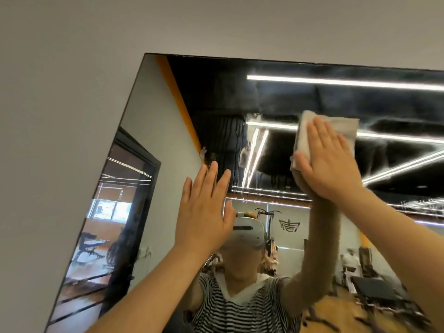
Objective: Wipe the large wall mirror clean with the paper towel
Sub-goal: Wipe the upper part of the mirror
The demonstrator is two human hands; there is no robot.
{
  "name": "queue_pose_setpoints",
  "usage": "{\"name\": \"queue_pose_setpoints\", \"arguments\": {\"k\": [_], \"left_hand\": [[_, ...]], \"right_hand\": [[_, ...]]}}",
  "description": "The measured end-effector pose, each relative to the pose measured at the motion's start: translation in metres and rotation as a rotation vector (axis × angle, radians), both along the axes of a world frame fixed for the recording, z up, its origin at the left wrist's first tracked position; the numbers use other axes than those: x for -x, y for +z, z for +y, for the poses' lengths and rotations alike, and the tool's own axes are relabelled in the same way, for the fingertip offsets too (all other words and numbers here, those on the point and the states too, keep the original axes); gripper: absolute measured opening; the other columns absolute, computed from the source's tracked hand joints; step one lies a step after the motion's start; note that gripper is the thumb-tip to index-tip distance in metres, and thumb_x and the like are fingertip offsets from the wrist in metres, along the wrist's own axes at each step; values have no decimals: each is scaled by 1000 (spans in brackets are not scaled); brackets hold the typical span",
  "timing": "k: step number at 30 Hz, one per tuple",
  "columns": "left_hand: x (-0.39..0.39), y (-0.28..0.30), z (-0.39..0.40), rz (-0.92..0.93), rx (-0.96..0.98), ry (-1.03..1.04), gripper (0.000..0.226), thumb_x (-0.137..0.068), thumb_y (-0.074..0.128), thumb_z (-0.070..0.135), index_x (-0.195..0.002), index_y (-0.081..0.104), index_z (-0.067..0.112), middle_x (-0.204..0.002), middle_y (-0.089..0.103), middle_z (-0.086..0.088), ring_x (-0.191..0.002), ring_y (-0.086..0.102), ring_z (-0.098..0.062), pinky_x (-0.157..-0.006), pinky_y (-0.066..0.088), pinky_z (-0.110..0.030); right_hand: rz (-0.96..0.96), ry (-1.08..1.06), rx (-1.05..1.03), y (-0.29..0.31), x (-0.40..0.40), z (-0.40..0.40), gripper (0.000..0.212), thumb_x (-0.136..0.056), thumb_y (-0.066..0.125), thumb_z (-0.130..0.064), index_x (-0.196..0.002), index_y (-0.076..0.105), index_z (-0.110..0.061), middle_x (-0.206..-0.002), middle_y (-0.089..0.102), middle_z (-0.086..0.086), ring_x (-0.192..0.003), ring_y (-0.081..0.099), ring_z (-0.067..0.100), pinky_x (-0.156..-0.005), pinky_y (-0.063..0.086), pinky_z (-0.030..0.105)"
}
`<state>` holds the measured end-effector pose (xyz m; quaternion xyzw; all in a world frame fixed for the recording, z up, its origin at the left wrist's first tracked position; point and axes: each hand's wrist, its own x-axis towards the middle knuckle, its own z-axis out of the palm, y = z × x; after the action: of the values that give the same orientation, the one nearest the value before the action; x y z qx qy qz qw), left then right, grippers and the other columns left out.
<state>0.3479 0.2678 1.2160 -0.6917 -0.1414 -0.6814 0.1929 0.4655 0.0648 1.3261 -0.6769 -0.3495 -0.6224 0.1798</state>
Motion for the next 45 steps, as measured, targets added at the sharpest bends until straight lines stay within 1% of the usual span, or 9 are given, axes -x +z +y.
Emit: {"name": "queue_pose_setpoints", "arguments": {"k": [7,11,15,19,30,37,40,43,45], "left_hand": [[-3,-2,-2,-21,8,-13,59,-89,34,33,-146,31,18,-152,38,-12,-142,30,-29,-110,18,-52],[-2,-3,-3,-19,10,-31,59,-89,34,33,-146,31,17,-152,37,-13,-142,29,-28,-111,19,-52],[-1,-2,-4,-6,8,-32,59,-89,34,33,-146,33,16,-152,38,-13,-142,28,-27,-111,17,-53],[0,-2,-3,-4,6,-33,59,-89,35,34,-145,36,17,-151,39,-13,-141,33,-29,-110,18,-52],[-1,-2,-2,-50,-23,-92,58,-89,34,34,-145,28,20,-148,44,-13,-138,40,-31,-109,26,-53],[-3,-4,1,-11,1,-108,59,-90,36,34,-147,28,20,-154,35,-10,-145,24,-25,-112,13,-50],[-3,-2,1,-35,-8,-81,58,-89,37,34,-145,32,20,-152,37,-9,-142,20,-20,-110,10,-54],[-2,-3,-1,-52,-22,-110,56,-91,37,33,-145,31,20,-152,38,-8,-142,20,-19,-120,8,-40],[0,-4,-3,-52,-12,-142,56,-90,37,31,-144,31,21,-152,38,-9,-142,20,-18,-117,6,-34]], "right_hand": [[70,2,-157,-4,17,25,74,-93,9,-47,-155,6,-7,-162,3,13,-150,1,27,-120,1,42],[3,24,-44,-6,44,69,72,-95,6,-48,-154,1,-8,-163,0,12,-150,-2,26,-120,0,44],[-58,44,29,-13,58,95,68,-102,17,-47,-154,-3,-10,-163,-3,10,-150,-6,24,-118,-6,40],[-97,36,43,-13,54,90,80,-89,-2,-54,-155,4,-9,-163,3,10,-150,0,24,-118,-5,39],[-101,35,0,-15,57,93,83,-87,-1,-55,-155,10,-9,-162,7,10,-150,3,23,-117,-4,37],[-119,61,-24,-17,54,95,81,-89,2,-53,-154,15,-8,-161,13,12,-149,10,26,-117,0,39],[-132,71,-43,-18,52,97,75,-94,11,-50,-153,19,-6,-159,20,15,-148,17,29,-117,5,42],[-134,79,-38,-18,52,96,71,-97,21,-48,-153,18,-5,-159,20,15,-148,18,30,-118,9,44],[-131,90,-25,-19,53,94,71,-97,25,-48,-154,15,-6,-160,17,14,-148,15,29,-118,6,43]]}}
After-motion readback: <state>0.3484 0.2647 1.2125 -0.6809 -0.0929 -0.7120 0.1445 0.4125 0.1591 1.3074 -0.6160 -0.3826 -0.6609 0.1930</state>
